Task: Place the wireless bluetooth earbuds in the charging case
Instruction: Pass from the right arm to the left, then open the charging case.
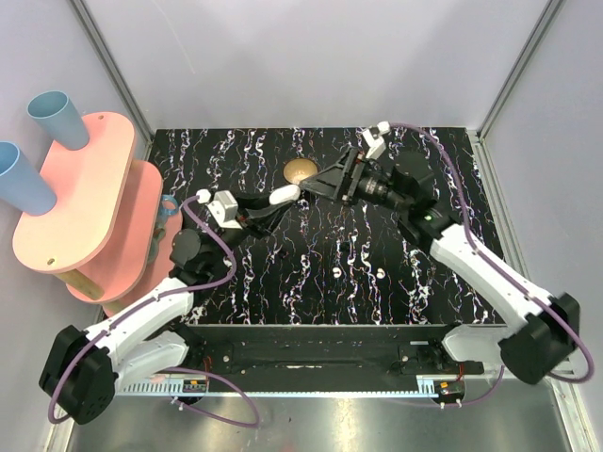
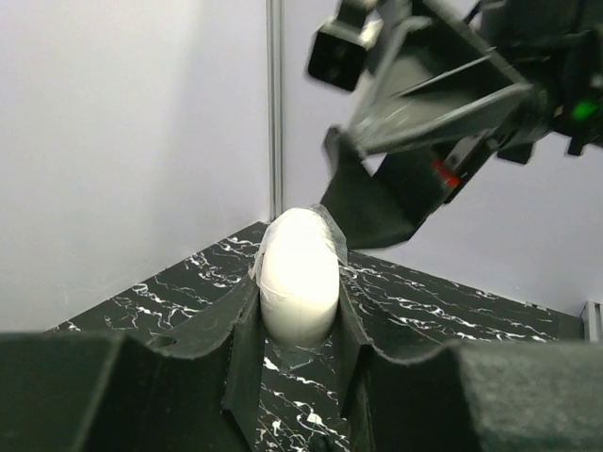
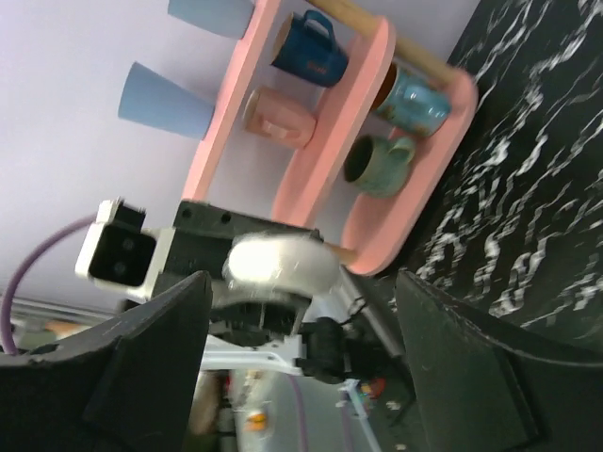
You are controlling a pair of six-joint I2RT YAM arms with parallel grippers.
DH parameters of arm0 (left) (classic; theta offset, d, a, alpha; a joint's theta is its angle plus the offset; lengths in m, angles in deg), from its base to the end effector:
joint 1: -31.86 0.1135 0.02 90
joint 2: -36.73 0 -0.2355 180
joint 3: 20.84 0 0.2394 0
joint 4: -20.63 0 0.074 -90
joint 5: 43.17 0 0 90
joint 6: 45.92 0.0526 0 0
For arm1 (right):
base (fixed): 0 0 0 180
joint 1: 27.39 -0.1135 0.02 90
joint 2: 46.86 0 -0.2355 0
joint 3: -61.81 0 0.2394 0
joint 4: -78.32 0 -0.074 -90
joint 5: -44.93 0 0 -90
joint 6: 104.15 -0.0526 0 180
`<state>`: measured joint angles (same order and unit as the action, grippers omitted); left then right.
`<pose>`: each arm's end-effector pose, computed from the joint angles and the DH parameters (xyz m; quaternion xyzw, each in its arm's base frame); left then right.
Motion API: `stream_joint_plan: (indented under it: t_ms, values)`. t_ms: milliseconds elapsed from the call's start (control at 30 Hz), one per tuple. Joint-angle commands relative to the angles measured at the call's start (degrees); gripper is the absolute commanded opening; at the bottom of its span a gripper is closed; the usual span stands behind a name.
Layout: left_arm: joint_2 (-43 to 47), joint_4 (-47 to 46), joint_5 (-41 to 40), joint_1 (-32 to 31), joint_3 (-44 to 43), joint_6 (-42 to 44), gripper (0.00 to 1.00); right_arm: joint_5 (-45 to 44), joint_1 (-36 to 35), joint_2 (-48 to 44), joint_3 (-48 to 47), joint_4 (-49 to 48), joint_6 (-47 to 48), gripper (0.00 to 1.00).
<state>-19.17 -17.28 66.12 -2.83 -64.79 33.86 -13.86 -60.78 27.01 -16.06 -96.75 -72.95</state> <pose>0.1820 -0.1471 0.3131 0.2496 0.4807 -0.4014 0.7386 0.2458 0.1947 0.3545 -0.0331 0.7112 0.6197 0.3303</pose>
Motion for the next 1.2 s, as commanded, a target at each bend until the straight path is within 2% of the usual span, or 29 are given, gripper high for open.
stream_joint_plan:
  t_ms: [0,167,433,700,1167]
  values:
    - [1.1,-9.6,7.5,4.1,1.6,-8.3,0.00,-5.9,-0.3,-7.8,-3.9,8.5,20.8,0.86]
    - [-3.9,-21.9,16.4,9.2,1.2,-19.8,0.00,-3.2,-0.3,-7.4,-8.8,18.2,29.6,0.84]
    - [-10.9,-34.7,25.1,9.4,-0.7,-25.5,0.00,-0.4,-1.8,-5.5,-12.4,22.8,33.9,0.82]
    - [-11.4,-35.3,24.7,9.4,-1.0,-25.1,0.00,-2.0,-4.8,-3.0,-13.9,26.5,36.8,0.80]
    - [-11.6,-35.3,24.8,8.9,-1.2,-24.9,0.00,-4.7,-5.9,-1.1,-14.3,28.0,38.0,0.79]
